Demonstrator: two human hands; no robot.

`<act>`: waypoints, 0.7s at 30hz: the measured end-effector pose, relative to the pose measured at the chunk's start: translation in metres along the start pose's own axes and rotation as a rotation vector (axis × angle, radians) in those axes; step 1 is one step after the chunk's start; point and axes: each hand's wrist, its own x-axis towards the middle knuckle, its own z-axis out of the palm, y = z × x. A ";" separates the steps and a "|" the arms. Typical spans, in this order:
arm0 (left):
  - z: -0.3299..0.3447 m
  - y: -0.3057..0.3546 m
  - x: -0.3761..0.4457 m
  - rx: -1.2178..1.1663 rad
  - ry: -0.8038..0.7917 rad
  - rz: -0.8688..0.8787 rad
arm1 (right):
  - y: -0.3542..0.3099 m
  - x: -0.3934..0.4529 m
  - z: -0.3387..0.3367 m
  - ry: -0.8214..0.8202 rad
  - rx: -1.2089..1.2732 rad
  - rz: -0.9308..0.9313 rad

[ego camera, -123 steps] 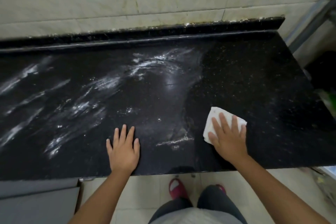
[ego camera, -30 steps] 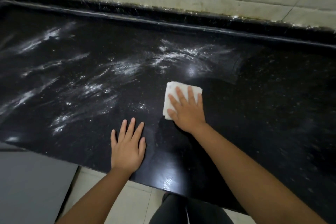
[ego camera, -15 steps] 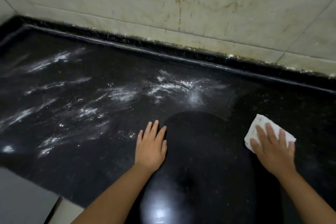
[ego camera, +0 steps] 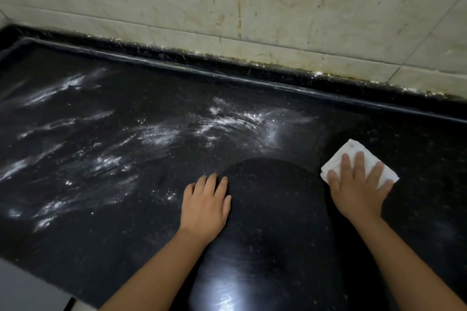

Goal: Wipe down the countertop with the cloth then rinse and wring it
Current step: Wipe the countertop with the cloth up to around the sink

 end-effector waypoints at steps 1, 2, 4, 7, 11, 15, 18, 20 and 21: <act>0.000 -0.003 -0.002 0.023 0.028 0.029 | 0.000 0.000 -0.001 -0.007 0.002 -0.003; 0.001 -0.006 -0.004 0.032 0.058 0.059 | -0.001 0.000 -0.001 -0.014 0.000 -0.001; 0.004 -0.011 -0.009 0.027 0.110 0.096 | -0.002 -0.001 -0.003 -0.030 0.003 0.003; 0.006 -0.019 -0.014 -0.073 0.174 0.069 | -0.013 0.005 -0.009 -0.038 -0.038 -0.069; 0.002 -0.025 -0.001 -0.205 0.104 -0.135 | -0.065 0.010 -0.004 -0.024 -0.091 -0.325; 0.005 -0.016 0.014 -0.278 0.057 -0.229 | -0.099 -0.039 0.036 0.035 -0.156 -0.683; 0.009 -0.015 0.017 -0.268 0.046 -0.232 | -0.041 -0.077 0.051 -0.018 -0.211 -0.846; 0.010 -0.015 0.018 -0.261 0.044 -0.236 | 0.018 -0.065 0.046 0.099 -0.184 -0.815; 0.012 -0.015 0.018 -0.268 0.047 -0.241 | 0.038 -0.053 0.036 0.094 -0.176 -0.727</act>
